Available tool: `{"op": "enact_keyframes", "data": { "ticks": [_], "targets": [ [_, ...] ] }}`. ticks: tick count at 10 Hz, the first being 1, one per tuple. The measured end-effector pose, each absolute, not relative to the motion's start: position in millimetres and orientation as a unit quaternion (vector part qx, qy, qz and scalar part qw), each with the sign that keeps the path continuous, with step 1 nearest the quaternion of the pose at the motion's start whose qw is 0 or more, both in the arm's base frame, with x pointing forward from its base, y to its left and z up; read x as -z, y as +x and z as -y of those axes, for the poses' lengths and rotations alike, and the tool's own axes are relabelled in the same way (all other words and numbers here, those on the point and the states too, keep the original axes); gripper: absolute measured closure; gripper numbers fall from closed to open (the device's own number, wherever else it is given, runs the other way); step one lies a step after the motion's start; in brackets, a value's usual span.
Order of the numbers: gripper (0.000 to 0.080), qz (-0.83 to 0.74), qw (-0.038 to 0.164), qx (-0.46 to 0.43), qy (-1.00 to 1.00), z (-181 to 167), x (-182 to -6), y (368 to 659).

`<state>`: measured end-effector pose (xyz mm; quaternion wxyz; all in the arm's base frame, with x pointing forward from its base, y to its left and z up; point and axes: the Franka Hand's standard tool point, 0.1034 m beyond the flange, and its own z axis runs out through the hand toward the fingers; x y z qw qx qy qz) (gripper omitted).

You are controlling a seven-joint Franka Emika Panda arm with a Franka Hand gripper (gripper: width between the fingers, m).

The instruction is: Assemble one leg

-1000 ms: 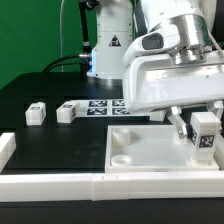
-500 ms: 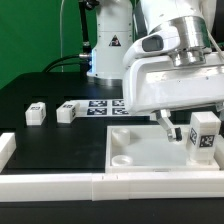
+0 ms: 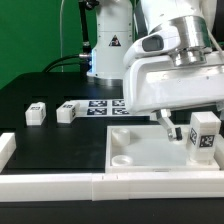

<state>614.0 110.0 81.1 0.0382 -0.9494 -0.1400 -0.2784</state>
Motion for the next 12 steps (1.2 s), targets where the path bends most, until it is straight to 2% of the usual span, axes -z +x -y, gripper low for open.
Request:
{"op": "enact_keyframes", "data": {
  "ticks": [3,4,6,9,12],
  "targets": [
    [0.015,0.145,0.048,0.238,-0.959,-116.0,-74.4,608.0],
    [0.015,0.149,0.062,0.17,-0.972,-123.5,-73.7,603.2],
    [0.015,0.15,0.062,0.108,-0.981,-118.2,-81.5,615.3],
    [0.015,0.112,0.066,-0.036,-0.991,-96.4,-84.8,608.0],
    [0.015,0.111,0.068,-0.043,-0.991,-98.0,-83.9,609.1]
  ]
}}
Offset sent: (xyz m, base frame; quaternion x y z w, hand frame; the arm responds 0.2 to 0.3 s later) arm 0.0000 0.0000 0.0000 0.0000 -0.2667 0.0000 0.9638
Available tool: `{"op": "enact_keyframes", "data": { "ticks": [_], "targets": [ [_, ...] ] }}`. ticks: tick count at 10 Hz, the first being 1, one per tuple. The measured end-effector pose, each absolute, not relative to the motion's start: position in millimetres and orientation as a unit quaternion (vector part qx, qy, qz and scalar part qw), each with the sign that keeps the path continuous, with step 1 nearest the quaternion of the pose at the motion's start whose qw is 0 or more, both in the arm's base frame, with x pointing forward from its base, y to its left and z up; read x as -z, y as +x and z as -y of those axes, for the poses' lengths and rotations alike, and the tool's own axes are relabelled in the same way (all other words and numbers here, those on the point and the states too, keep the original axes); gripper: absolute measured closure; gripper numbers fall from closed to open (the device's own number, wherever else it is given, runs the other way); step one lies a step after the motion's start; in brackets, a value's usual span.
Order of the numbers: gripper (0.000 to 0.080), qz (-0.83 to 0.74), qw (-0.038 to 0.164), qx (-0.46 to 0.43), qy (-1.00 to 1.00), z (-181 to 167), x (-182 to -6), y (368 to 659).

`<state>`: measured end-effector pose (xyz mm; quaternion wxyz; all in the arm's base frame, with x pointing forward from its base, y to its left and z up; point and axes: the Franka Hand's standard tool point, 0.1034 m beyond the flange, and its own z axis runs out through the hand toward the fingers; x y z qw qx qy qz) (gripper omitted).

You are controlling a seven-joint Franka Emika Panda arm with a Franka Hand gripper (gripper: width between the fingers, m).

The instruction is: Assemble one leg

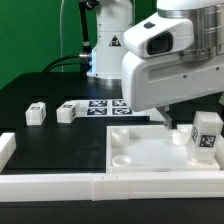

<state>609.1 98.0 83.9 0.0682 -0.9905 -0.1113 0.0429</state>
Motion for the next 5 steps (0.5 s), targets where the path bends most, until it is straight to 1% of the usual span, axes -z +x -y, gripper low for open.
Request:
{"op": "enact_keyframes", "data": {
  "ticks": [2,3,5],
  "targets": [
    [0.015,0.092,0.065,-0.041,-0.993,-99.3,-85.0,610.2],
    [0.015,0.048,0.045,-0.025,-0.997,-105.3,-91.0,614.2],
    [0.015,-0.018,0.036,-0.019,-0.999,-115.0,-91.4,616.7]
  ]
}}
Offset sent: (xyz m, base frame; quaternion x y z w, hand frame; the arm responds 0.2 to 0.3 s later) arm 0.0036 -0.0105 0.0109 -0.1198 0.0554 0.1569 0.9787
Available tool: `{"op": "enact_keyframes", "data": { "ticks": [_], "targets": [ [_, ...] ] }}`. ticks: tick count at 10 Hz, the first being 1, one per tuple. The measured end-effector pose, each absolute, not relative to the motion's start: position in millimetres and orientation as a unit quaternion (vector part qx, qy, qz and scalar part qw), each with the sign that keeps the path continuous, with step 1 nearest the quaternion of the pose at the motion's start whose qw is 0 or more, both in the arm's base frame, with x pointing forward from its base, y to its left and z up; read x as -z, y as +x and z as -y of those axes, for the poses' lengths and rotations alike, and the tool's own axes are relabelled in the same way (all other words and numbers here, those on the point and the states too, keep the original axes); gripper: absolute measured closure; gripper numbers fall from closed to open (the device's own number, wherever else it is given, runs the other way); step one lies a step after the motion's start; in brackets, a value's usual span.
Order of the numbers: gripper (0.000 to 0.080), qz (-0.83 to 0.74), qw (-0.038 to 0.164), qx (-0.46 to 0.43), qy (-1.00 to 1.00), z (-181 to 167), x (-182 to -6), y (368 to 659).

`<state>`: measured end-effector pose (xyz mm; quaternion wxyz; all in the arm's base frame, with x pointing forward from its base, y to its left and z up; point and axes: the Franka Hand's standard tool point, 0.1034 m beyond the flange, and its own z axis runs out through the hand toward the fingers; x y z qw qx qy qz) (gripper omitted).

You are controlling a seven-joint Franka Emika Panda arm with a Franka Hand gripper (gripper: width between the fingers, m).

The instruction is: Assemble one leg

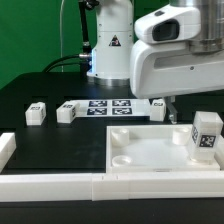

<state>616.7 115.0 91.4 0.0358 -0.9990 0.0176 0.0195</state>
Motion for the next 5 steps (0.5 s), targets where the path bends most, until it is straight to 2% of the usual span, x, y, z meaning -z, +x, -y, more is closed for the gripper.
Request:
{"op": "enact_keyframes", "data": {
  "ticks": [5],
  "targets": [
    [0.015,0.002,0.036,-0.019,-0.999,-107.9,-86.6,622.4]
  ]
}}
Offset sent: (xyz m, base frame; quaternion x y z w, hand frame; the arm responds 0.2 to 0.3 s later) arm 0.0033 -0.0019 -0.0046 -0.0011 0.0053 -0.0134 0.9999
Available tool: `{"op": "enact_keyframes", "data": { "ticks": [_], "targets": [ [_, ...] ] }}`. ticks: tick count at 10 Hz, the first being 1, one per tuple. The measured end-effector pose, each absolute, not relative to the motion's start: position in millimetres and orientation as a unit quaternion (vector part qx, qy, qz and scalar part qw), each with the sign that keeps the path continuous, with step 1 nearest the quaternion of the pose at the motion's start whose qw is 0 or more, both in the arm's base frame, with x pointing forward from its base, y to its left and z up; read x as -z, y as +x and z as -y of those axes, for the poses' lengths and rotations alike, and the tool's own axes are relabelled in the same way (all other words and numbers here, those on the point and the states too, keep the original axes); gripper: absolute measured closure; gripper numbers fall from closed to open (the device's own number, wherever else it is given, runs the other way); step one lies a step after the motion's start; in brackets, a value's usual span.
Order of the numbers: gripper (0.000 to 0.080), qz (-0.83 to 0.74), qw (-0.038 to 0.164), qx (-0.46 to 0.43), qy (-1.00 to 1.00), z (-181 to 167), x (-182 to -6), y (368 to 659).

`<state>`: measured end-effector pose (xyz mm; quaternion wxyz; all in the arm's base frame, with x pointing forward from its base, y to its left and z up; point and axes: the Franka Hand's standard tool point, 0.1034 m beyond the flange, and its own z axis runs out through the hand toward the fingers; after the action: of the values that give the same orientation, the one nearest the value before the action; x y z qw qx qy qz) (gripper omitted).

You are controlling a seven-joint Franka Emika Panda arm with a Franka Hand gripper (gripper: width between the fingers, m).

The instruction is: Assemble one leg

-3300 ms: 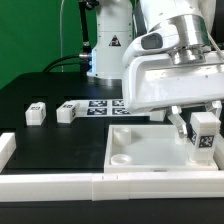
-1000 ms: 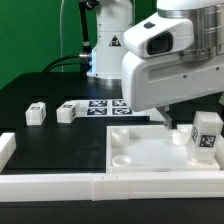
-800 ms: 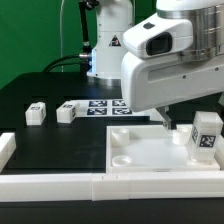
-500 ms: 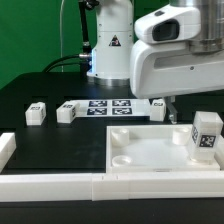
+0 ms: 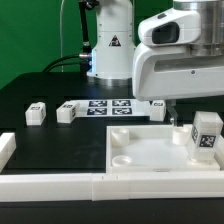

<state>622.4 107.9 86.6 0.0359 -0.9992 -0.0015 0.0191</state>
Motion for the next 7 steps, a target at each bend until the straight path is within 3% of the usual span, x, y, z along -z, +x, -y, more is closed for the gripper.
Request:
{"op": "enact_keyframes", "data": {
  "ticks": [1,3,4,7],
  "targets": [
    [0.015,0.017,0.036,-0.019,-0.999,-105.3,-85.5,622.5],
    [0.0424,0.028,0.037,-0.02,-0.999,-103.4,-83.5,622.1],
    [0.0509,0.029,0.037,-0.02,-0.999,-103.5,-83.5,622.1],
    [0.0509,0.009,0.037,-0.021,-0.999,-103.9,-83.5,622.0]
  ]
}}
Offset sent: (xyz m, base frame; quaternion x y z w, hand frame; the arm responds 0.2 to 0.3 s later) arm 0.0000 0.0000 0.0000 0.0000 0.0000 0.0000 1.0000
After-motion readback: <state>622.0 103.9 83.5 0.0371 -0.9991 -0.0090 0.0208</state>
